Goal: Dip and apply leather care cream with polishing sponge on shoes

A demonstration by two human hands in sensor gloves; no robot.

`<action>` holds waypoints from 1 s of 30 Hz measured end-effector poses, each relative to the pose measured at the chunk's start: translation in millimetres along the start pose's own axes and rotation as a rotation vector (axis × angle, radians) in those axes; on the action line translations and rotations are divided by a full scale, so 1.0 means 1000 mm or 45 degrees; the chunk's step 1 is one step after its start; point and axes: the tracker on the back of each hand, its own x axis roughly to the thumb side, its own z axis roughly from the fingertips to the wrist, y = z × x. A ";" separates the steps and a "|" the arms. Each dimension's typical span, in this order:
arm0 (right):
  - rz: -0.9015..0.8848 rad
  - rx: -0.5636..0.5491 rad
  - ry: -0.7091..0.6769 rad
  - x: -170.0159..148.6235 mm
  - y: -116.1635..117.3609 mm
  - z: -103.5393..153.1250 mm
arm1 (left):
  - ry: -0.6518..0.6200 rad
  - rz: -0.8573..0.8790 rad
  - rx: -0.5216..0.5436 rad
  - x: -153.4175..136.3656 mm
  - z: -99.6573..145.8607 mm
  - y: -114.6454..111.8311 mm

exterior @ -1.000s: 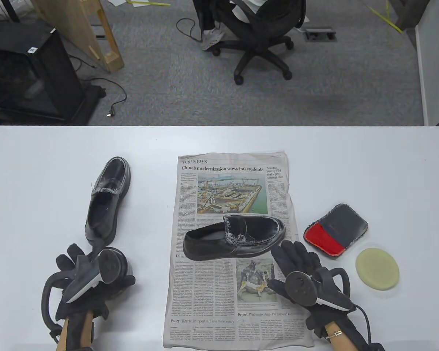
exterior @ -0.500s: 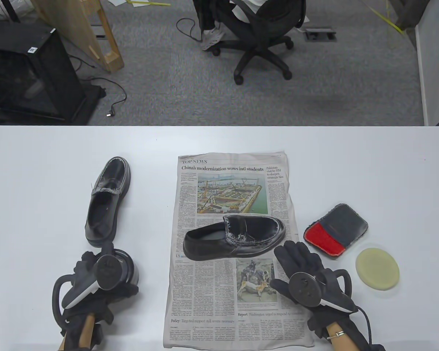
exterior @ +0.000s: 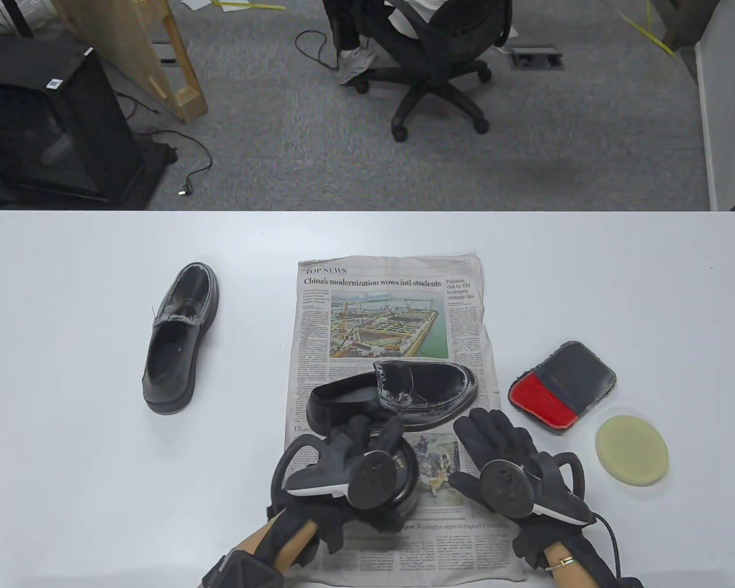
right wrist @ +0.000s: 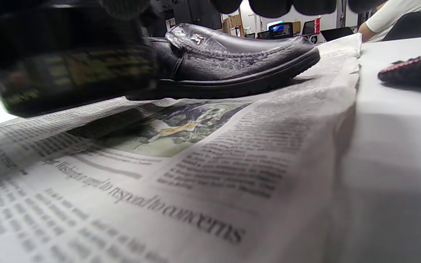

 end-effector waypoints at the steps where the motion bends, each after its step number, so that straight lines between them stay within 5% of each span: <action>1: -0.001 0.008 -0.009 0.001 0.001 0.000 | -0.001 -0.024 -0.013 0.004 -0.006 -0.002; 5: 0.010 0.042 -0.056 0.011 0.005 -0.003 | 0.004 -0.072 -0.002 0.014 -0.018 -0.010; 12: -0.007 0.103 -0.169 0.042 0.010 -0.013 | -0.001 0.042 0.104 -0.011 0.012 -0.016; 16: 0.105 0.103 -0.195 0.066 0.008 -0.023 | 0.150 0.013 0.035 -0.034 0.025 -0.033; 25: 0.421 0.231 -0.189 0.108 0.006 -0.048 | 0.154 0.118 0.060 -0.038 0.018 -0.042; 30: 0.282 0.227 -0.321 0.119 0.001 -0.052 | 0.151 0.115 0.053 -0.039 0.018 -0.043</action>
